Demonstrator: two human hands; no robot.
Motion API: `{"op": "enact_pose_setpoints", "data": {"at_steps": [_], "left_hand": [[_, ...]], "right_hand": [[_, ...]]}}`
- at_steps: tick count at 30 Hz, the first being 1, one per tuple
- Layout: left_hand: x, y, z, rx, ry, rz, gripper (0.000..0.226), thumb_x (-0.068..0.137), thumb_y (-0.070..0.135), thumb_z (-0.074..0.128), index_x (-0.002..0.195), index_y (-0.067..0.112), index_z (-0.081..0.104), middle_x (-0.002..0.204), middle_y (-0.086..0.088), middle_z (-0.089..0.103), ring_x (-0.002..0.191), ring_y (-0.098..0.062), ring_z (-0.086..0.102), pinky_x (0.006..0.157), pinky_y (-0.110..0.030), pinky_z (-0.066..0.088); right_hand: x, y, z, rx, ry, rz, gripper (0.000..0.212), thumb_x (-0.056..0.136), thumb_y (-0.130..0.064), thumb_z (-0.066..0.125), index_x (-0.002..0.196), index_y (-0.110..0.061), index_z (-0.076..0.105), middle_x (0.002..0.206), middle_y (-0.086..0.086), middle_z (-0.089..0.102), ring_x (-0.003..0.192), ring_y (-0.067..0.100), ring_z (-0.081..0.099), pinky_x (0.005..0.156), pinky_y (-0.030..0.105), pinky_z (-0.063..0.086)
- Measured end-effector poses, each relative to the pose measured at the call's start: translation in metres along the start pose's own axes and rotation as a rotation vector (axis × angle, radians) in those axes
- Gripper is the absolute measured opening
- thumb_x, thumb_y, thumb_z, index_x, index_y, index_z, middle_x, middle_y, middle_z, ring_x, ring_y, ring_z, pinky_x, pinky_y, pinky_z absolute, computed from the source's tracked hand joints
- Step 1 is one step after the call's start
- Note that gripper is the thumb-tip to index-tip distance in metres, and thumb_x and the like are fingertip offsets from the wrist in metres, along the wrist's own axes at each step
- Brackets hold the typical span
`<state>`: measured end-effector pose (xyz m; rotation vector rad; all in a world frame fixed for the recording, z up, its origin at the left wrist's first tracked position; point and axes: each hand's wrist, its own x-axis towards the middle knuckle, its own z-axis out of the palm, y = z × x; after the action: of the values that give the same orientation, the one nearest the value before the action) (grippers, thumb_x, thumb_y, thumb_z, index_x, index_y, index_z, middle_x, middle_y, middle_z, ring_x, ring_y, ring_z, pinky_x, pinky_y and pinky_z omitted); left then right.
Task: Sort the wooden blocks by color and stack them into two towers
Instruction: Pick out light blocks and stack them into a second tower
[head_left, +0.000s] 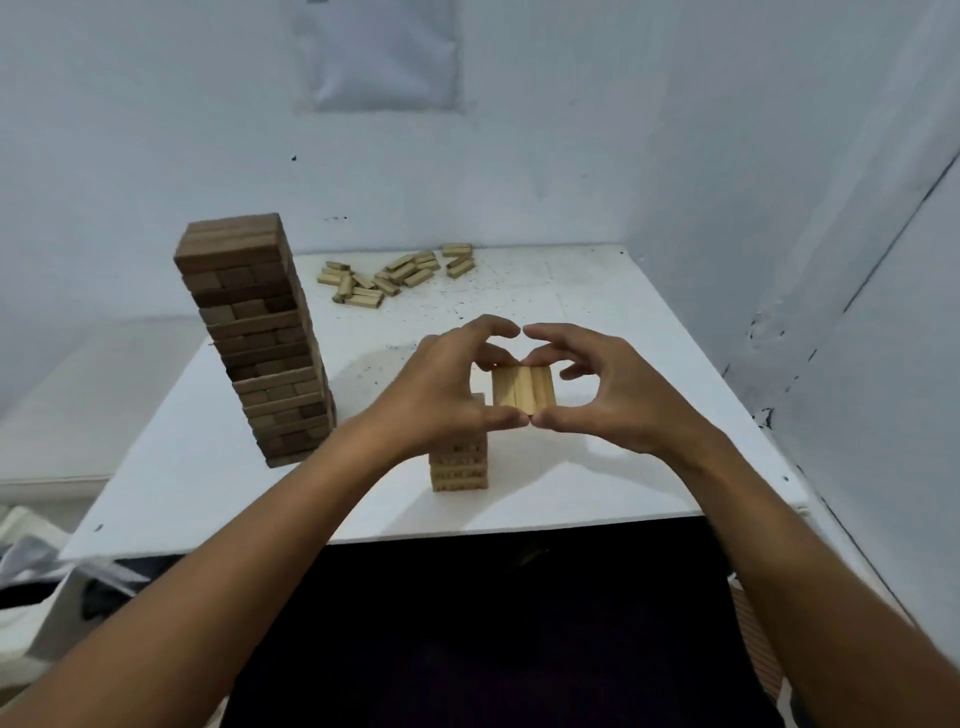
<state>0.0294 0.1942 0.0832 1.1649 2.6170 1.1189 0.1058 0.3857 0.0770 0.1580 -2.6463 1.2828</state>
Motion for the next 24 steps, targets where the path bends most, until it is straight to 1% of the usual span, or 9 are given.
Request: {"op": "enact_pose_setpoints", "data": {"at_steps": [1,3,5,7,9,15,19,24], "left_hand": [[-0.003,-0.005,-0.007,-0.023,0.013,-0.020,0.075,0.064,0.031,0.088,0.127,0.030,0.048,0.110,0.011,0.068,0.099,0.006,0.054,0.076,-0.010,0.038],[-0.007,-0.014,-0.018,-0.061,0.029,-0.048,0.074,0.062,0.028,0.090,0.123,0.031,0.049,0.107,0.011,0.069,0.097,0.010,0.055,0.070,-0.005,0.036],[-0.010,-0.022,-0.025,-0.072,0.037,-0.066,0.074,0.061,0.028,0.090,0.123,0.030,0.050,0.106,0.011,0.070,0.102,0.007,0.058,0.072,-0.009,0.038],[-0.012,-0.029,-0.030,-0.073,0.036,-0.076,0.075,0.061,0.027,0.090,0.124,0.029,0.050,0.106,0.012,0.070,0.106,0.003,0.058,0.076,-0.019,0.043],[-0.014,-0.034,-0.032,-0.072,0.031,-0.088,0.074,0.061,0.027,0.090,0.124,0.029,0.050,0.105,0.012,0.071,0.107,0.002,0.058,0.078,-0.023,0.046],[-0.019,-0.045,-0.036,-0.099,0.011,-0.128,0.075,0.061,0.028,0.091,0.121,0.035,0.047,0.106,0.013,0.069,0.108,0.003,0.058,0.079,-0.020,0.044],[-0.022,-0.048,-0.036,-0.111,0.009,-0.131,0.074,0.062,0.027,0.091,0.120,0.037,0.047,0.105,0.013,0.069,0.107,0.004,0.058,0.080,-0.022,0.045],[-0.023,-0.049,-0.033,-0.119,0.005,-0.129,0.078,0.062,0.026,0.091,0.122,0.039,0.043,0.103,0.015,0.069,0.105,0.006,0.057,0.080,-0.020,0.045]], "right_hand": [[0.006,-0.003,0.006,0.004,-0.012,-0.015,0.076,0.070,-0.009,0.084,0.135,-0.028,0.051,0.112,-0.014,0.067,0.114,-0.001,0.056,0.096,0.025,0.046],[0.015,-0.008,0.016,0.018,-0.029,-0.031,0.075,0.070,-0.010,0.084,0.135,-0.027,0.051,0.111,-0.013,0.067,0.113,-0.002,0.056,0.095,0.024,0.046],[0.023,-0.012,0.024,0.021,-0.051,-0.047,0.075,0.070,-0.011,0.084,0.136,-0.027,0.051,0.111,-0.012,0.067,0.113,-0.002,0.056,0.095,0.023,0.045],[0.030,-0.014,0.030,0.016,-0.073,-0.055,0.075,0.070,-0.012,0.084,0.135,-0.028,0.051,0.111,-0.012,0.067,0.112,-0.004,0.056,0.094,0.022,0.044],[0.033,-0.014,0.034,0.011,-0.095,-0.053,0.074,0.070,-0.014,0.084,0.134,-0.030,0.050,0.111,-0.013,0.066,0.111,-0.005,0.056,0.092,0.020,0.043],[0.038,-0.014,0.045,-0.007,-0.138,-0.050,0.077,0.070,-0.015,0.084,0.135,-0.033,0.048,0.113,-0.012,0.065,0.111,-0.005,0.055,0.092,0.019,0.042],[0.038,-0.014,0.047,-0.015,-0.152,-0.051,0.076,0.071,-0.017,0.084,0.132,-0.038,0.046,0.113,-0.012,0.064,0.110,-0.008,0.053,0.092,0.019,0.042],[0.037,-0.015,0.047,-0.022,-0.163,-0.047,0.077,0.071,-0.017,0.083,0.135,-0.035,0.045,0.114,-0.010,0.064,0.111,-0.004,0.054,0.091,0.018,0.041]]}}
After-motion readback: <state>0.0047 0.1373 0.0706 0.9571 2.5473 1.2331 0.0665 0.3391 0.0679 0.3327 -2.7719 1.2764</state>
